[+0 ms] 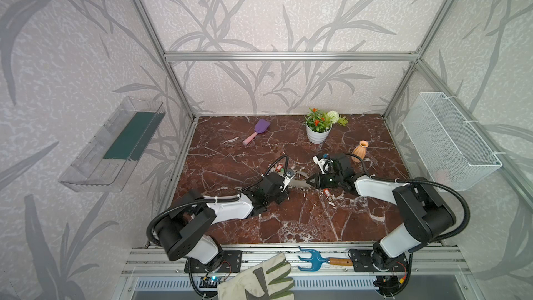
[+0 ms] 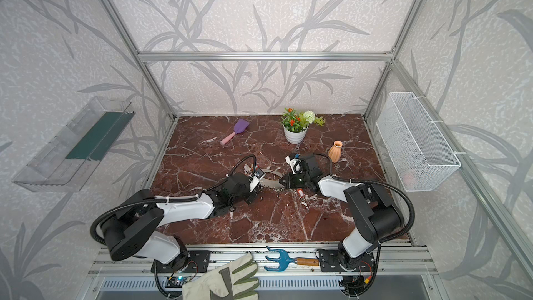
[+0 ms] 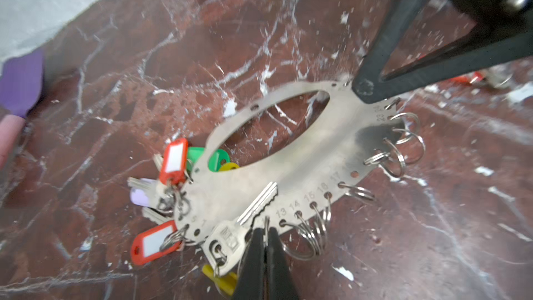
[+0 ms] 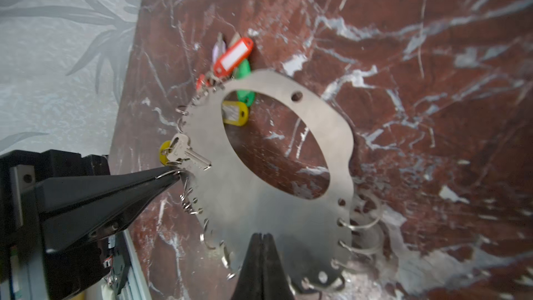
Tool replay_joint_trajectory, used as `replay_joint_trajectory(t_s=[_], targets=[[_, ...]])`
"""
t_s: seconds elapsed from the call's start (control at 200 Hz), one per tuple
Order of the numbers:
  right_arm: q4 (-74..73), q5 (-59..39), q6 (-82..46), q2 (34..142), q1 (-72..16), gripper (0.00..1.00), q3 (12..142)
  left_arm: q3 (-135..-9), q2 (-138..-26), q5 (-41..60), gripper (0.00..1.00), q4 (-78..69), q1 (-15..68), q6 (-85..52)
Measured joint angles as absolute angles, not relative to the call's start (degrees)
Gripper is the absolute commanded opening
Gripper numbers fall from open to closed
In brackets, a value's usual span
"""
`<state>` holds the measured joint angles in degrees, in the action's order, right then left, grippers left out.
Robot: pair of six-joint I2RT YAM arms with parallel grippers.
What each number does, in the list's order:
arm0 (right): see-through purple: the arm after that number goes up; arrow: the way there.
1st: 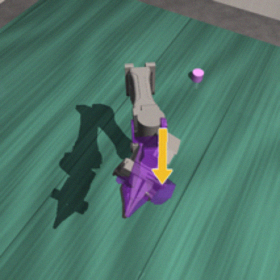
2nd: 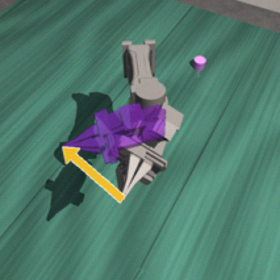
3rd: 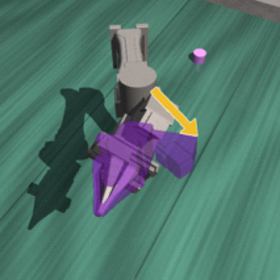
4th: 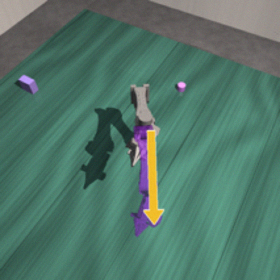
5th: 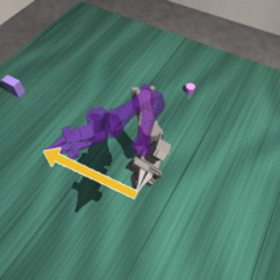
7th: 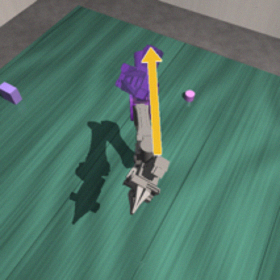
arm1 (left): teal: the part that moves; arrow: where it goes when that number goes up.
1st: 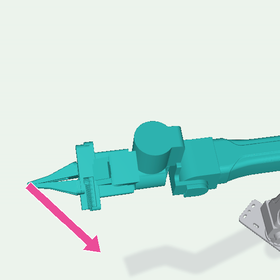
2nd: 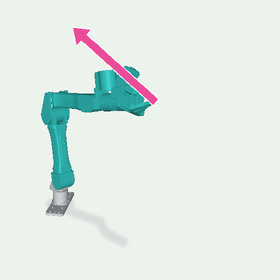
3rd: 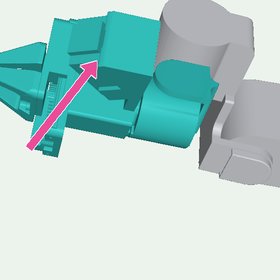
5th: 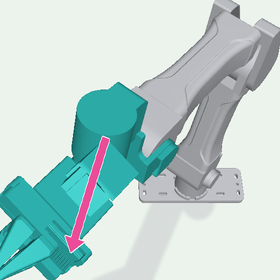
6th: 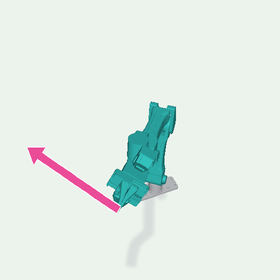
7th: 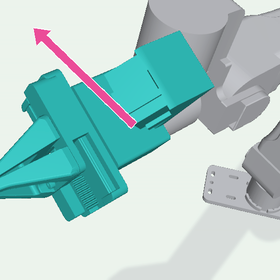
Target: Put the keys on the keyring
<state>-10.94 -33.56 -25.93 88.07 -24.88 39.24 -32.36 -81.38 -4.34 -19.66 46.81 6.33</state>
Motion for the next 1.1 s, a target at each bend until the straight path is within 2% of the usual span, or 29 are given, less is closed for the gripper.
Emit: replay_joint_trajectory(t_s=[0.095, 0.415, 0.555, 0.73, 0.915, 1.005, 1.1], targets=[[-10.70, -33.10, -26.11, 82.39, -24.84, 0.02, 39.33, -32.05, -75.44, -3.18, 0.00, -19.75, 47.18, 4.29], [-0.51, -30.76, -25.82, 62.76, -24.84, 0.22, 45.78, -29.15, -58.76, 3.22, 0.00, -20.05, 47.53, 0.86], [3.16, -32.12, -24.25, 57.08, -24.84, 0.29, 49.50, -28.84, -57.67, 8.25, 0.00, -22.94, 47.51, 0.32], [6.26, -34.83, -22.39, 53.98, -24.84, 0.44, 49.71, -28.84, -59.86, 15.00, 0.00, -32.27, 47.51, -0.93], [6.68, -38.09, -20.93, 51.86, -24.84, 0.45, 48.56, -30.06, -65.87, 23.75, 0.00, -39.77, 47.18, -1.26], [6.63, -39.59, -20.86, 50.22, -24.86, 0.41, 46.85, -32.01, -68.64, 27.55, 0.00, -41.67, 46.98, -1.52], [6.70, -40.93, -20.67, 48.56, -24.97, 0.40, 45.30, -33.67, -70.48, 30.68, 0.00, -44.69, 46.61, -2.66]])
